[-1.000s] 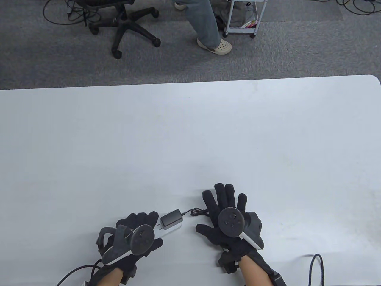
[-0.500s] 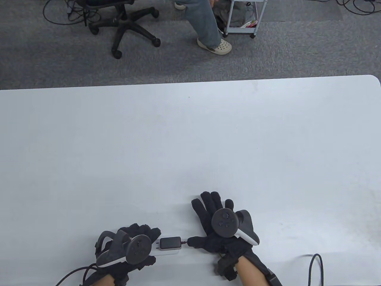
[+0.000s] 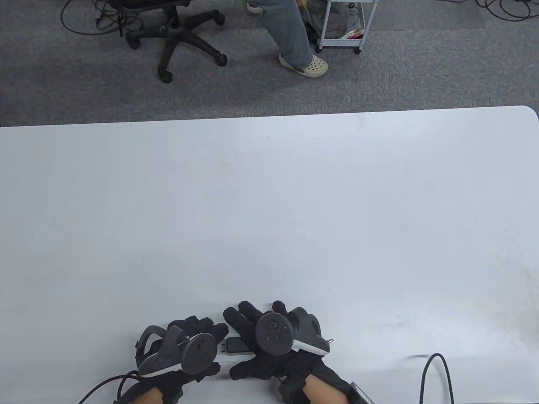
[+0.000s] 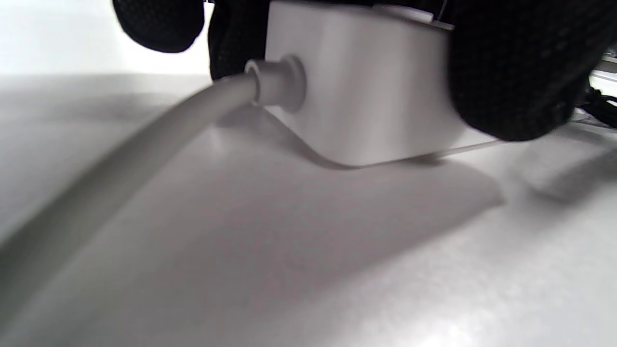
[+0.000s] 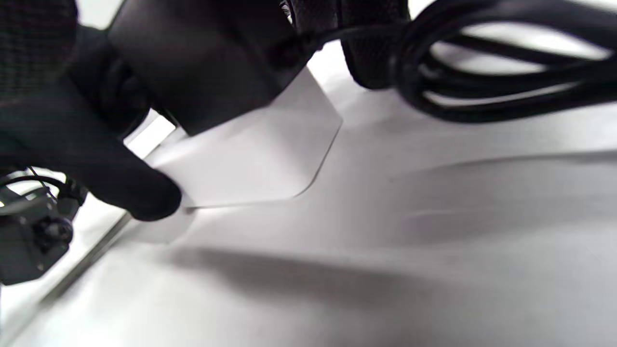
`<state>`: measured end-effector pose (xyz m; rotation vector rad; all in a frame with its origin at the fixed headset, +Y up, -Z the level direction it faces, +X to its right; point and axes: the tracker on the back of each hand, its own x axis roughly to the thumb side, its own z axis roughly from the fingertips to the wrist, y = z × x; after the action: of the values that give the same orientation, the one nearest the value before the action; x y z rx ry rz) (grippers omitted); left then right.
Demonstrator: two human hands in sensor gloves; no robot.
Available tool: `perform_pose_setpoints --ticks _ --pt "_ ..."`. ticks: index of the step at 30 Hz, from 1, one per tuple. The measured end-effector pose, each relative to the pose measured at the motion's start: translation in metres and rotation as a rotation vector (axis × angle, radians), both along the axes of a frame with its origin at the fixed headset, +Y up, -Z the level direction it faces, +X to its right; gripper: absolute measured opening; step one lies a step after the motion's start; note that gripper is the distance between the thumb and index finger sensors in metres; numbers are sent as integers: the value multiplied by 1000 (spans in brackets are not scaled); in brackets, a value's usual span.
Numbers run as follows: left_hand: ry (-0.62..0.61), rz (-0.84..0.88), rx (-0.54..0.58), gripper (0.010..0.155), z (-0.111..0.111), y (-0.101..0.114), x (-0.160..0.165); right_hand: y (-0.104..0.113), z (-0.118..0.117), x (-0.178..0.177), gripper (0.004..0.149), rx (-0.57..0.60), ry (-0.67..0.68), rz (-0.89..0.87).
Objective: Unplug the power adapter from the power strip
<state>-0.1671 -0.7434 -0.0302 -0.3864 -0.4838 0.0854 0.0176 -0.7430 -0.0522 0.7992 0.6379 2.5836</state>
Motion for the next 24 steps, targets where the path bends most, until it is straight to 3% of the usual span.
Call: perform_pose_setpoints --ticks 7,12,18,20,24 --pt "15 36 -13 81 -2 -1 -4 -3 9 -5 73 102 -91 -39" --pt "31 73 -10 81 -2 -2 -6 -7 7 1 69 -31 -89 -141" --pt "56 76 42 81 1 0 -5 -2 6 5 65 26 -58 -203" --pt "60 85 20 81 -1 0 -4 3 7 5 65 85 -49 -191" --pt "53 63 17 80 -2 2 -1 4 9 3 62 88 -37 -214"
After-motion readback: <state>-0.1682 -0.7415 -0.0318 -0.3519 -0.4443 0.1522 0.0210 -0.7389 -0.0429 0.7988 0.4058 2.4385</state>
